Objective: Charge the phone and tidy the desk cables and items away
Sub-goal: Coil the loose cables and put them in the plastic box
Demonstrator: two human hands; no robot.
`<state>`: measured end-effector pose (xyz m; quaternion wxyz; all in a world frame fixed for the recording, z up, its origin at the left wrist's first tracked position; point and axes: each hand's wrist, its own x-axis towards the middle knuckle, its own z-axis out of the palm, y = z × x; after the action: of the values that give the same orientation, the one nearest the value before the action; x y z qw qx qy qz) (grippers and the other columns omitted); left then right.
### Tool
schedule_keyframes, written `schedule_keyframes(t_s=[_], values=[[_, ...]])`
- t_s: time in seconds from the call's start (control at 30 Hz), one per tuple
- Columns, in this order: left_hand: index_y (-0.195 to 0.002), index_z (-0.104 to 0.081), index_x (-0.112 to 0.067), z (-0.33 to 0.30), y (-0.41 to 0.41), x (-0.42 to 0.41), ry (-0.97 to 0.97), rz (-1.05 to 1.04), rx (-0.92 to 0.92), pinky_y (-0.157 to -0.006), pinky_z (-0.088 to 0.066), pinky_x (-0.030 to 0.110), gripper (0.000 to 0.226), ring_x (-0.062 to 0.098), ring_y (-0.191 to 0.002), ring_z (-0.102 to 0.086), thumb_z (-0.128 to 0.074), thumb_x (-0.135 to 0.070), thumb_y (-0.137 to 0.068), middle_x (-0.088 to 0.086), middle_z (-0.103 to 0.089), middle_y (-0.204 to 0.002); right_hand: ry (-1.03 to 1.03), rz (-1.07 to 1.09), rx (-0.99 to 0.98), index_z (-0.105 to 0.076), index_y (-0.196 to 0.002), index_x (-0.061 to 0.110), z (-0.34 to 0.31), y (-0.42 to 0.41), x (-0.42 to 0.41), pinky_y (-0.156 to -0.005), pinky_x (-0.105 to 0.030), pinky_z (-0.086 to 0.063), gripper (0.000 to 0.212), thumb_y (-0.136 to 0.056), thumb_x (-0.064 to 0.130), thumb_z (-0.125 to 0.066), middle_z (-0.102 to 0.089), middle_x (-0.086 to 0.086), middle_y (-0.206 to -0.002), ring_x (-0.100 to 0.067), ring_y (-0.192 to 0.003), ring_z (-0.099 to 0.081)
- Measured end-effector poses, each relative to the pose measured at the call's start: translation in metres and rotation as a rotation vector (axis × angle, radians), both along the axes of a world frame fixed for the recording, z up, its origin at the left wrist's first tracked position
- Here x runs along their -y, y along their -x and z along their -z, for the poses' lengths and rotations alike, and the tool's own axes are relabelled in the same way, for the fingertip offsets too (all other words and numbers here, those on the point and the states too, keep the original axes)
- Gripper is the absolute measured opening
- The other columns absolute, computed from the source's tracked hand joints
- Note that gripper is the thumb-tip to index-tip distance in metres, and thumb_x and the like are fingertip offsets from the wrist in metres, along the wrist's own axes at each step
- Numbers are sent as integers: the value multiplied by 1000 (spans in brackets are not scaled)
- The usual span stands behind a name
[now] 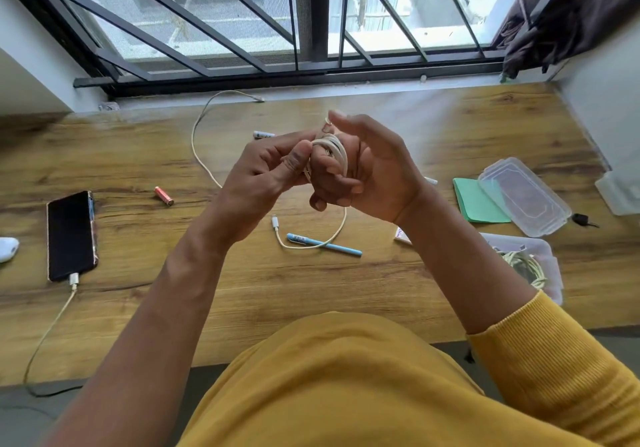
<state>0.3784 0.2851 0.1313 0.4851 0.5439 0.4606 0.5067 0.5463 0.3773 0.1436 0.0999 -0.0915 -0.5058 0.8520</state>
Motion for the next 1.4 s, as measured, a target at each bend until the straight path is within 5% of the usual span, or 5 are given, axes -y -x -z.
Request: schedule_keyframes(t_s=[0.3, 0.8, 0.93, 1.13, 1.4], values=[[-113, -77, -12, 5, -6, -2, -108, -219, -139, -78, -65, 43, 17, 25, -82, -80, -61, -10, -106, 0, -80, -89, 109, 9, 141, -68, -65, 8, 7, 2, -11, -74, -43, -54, 87, -110, 57, -12, -66, -14, -56, -27, -49, -60], [-100, -82, -11, 5, -12, -11, -301, -415, -182, -64, -62, 61, 13, 35, -70, -75, -69, -8, -103, 4, -77, -81, 49, 529, 243, -51, -42, 15, -13, 28, 13, -52, -32, -54, 65, -106, 26, -50, -38, -7, -38, -19, -31, -39], [-108, -81, -12, 7, -11, -8, -306, -424, -152, -65, -66, 44, 15, 20, -75, -78, -68, -6, -102, -8, -80, -86, 79, 476, 241, -51, -45, 13, -11, 28, 15, -54, -31, -53, 64, -106, 33, -45, -42, -8, -38, -20, -33, -41], [-105, -81, -20, 15, 1, -2, -235, -384, 48, -63, -59, 24, 23, 9, -70, -73, -69, -3, -97, -8, -78, -87, 312, 55, 55, -67, -94, 1, -9, 12, 3, -80, -46, -62, 49, -101, 30, -28, -74, -20, -86, -29, -72, -69], [-116, -76, -2, 19, 12, -7, -181, -235, 113, -78, -60, 31, 26, 22, -95, -74, -68, -11, -92, 4, -79, -99, 362, -84, -73, -53, -141, -6, 6, 8, 2, -113, -58, -46, 50, -112, 25, -25, -62, -25, -141, -33, -130, -63]])
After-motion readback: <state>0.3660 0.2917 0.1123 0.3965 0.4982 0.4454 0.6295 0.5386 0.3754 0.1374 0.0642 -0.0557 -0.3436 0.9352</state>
